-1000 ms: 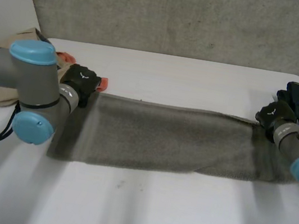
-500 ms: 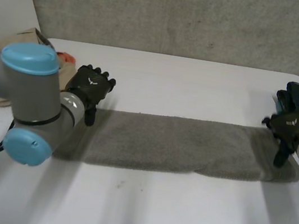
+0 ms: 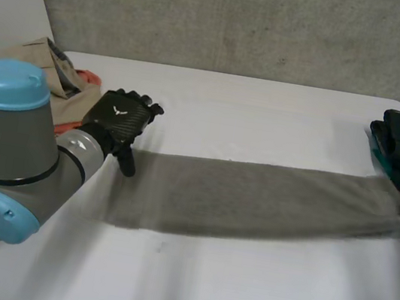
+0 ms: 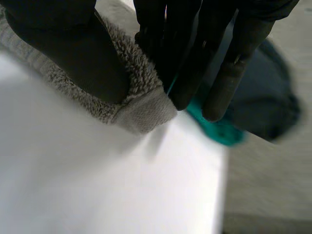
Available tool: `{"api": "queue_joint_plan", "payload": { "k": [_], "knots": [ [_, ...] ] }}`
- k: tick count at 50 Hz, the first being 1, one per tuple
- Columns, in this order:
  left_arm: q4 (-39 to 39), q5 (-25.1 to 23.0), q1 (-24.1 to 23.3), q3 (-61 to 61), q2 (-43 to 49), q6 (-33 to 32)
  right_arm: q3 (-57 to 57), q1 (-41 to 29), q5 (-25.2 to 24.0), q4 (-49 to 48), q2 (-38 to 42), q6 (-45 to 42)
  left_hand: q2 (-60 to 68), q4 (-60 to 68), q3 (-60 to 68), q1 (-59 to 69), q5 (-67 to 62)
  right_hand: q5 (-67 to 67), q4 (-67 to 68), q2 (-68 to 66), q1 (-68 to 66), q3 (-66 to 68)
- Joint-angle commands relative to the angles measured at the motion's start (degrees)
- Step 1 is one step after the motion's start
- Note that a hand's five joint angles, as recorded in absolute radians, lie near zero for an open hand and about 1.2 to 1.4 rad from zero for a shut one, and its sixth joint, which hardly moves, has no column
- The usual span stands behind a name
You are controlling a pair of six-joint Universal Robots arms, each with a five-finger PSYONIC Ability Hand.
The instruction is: Fold the laundry.
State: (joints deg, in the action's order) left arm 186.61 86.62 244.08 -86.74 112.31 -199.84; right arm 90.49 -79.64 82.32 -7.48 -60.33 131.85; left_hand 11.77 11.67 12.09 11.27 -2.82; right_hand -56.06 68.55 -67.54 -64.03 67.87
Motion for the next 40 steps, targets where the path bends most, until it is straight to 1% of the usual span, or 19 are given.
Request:
{"api": "queue_joint_plan", "payload": {
  "k": [1, 4, 5, 6, 8, 9, 15, 17, 22, 26, 27, 28, 29, 30, 32, 36, 37, 39, 40],
  "knots": [
    [0.1, 0.0, 0.2, -2.2, -4.6, -0.1, 0.6, 2.7, 3.8, -2.7, -4.0, -12.4, -0.2, -0.1, -0.5, 0.3, 1.3, -13.9, 11.5, -12.5, -16.0, 12.1],
    [0.0, 0.0, 0.6, -3.0, -6.0, -0.1, 0.6, -2.8, 3.3, -5.7, -6.2, -11.7, -0.4, -0.3, -0.7, 0.1, 1.4, -13.9, 11.5, -12.5, -16.0, 12.1],
    [0.0, 0.0, 0.8, -3.3, -6.3, 0.0, 0.6, -5.5, 3.1, -6.7, -6.8, -11.1, -0.4, -0.3, -0.7, 0.1, 1.4, -13.9, 11.5, -12.5, -16.0, 12.1],
    [0.0, 0.1, 1.0, -3.6, -6.7, 0.0, 0.4, -10.7, 2.4, -9.4, -7.9, -9.5, -0.4, -0.3, -0.7, 0.1, 1.4, -13.9, 11.5, -12.5, -16.0, 12.1],
    [0.1, 0.0, 1.5, -4.7, -8.1, 0.1, 0.7, -14.7, 1.4, -12.3, -8.6, -8.2, -0.6, -0.4, -0.9, 0.0, 1.6, -13.9, 11.5, -12.5, -16.0, 12.1],
    [0.1, 0.0, 1.7, -4.9, -8.5, 0.1, 1.3, -19.4, -0.3, -15.5, -8.8, -7.1, -0.6, -0.4, -0.9, 0.0, 1.6, -13.9, 11.5, -12.5, -16.0, 12.1],
    [0.1, 0.1, 3.0, -6.6, -10.4, 0.1, 3.6, -34.3, -9.2, -24.0, -7.8, -6.9, -0.6, -0.4, -0.9, 0.0, 1.6, -13.9, 11.5, -12.5, -16.0, 12.1],
    [0.1, 0.1, 3.0, -6.8, -10.5, 0.1, 3.6, -40.7, -13.0, -25.5, -4.4, -7.4, -0.6, -0.4, -0.9, 0.0, 1.6, -13.9, 11.5, -12.5, -16.0, 12.1],
    [0.2, 0.1, 3.0, -7.3, -10.6, 0.1, 3.3, -49.6, -18.4, -26.3, 4.2, -10.5, -0.7, -0.6, -1.0, -0.2, 1.8, -13.9, 11.5, -12.5, -16.0, 12.1],
    [1.3, 0.1, 3.0, -7.6, -10.4, 0.1, 2.9, -52.0, -18.7, -26.4, 8.1, -14.2, -0.7, -0.6, -1.0, -0.2, 1.8, -13.9, 11.5, -12.5, -16.0, 12.1],
    [1.6, 0.1, 3.0, -7.6, -10.4, 0.2, 2.8, -52.0, -18.4, -26.2, 8.4, -14.7, -0.7, -0.6, -1.0, -0.2, 1.8, -10.5, 8.0, -9.0, -12.5, 8.7],
    [1.8, 0.1, 2.9, -7.6, -10.4, 0.2, 2.8, -52.0, -18.2, -26.0, 8.3, -14.9, -0.7, -0.6, -1.0, -0.2, 1.8, 4.5, -7.0, 6.0, 2.5, -6.3],
    [2.1, 0.1, 2.9, -7.5, -10.4, 0.2, 3.1, -51.9, -17.7, -25.8, 7.9, -14.7, -0.7, -0.6, -1.0, -0.2, 1.8, 39.8, -42.3, 41.3, 37.8, -41.6],
    [2.5, 0.1, 2.5, -7.2, -10.2, 0.1, 3.3, -51.8, -17.4, -25.7, 7.6, -14.4, -0.7, -0.6, -1.0, -0.2, 1.8, 55.0, -57.5, 56.5, 53.0, -56.8],
    [2.8, 0.1, 2.4, -6.8, -10.0, 0.1, 4.0, -51.9, -16.3, -25.7, 6.7, -13.2, -0.7, -0.6, -1.0, -0.2, 1.8, 56.1, -58.5, 57.5, 54.0, -57.9],
    [3.0, 0.1, 2.3, -5.9, -9.7, 0.2, 6.6, -47.8, -12.6, -25.4, 0.1, -4.2, -0.7, -0.6, -1.0, -0.2, 1.8, 56.1, -58.5, 57.5, 54.0, -57.9],
    [3.1, 0.1, 2.2, -5.6, -9.6, 0.2, 8.0, -44.5, -11.4, -24.7, -3.5, 2.2, -0.7, -0.6, -1.0, -0.2, 1.8, 56.1, -58.5, 57.5, 54.0, -57.9],
    [3.1, 0.2, 1.4, -4.7, -8.9, 0.2, 9.3, -41.4, -10.9, -23.1, -6.5, 9.2, -0.6, -0.4, -0.9, 0.0, 1.6, 56.1, -58.5, 57.5, 54.0, -57.9],
    [3.1, 0.2, 0.9, -4.4, -8.5, 0.2, 10.3, -38.8, -10.8, -20.7, -8.5, 15.0, -0.6, -0.4, -0.9, 0.0, 1.6, 56.1, -58.5, 57.5, 54.0, -57.9]
  ]
}}
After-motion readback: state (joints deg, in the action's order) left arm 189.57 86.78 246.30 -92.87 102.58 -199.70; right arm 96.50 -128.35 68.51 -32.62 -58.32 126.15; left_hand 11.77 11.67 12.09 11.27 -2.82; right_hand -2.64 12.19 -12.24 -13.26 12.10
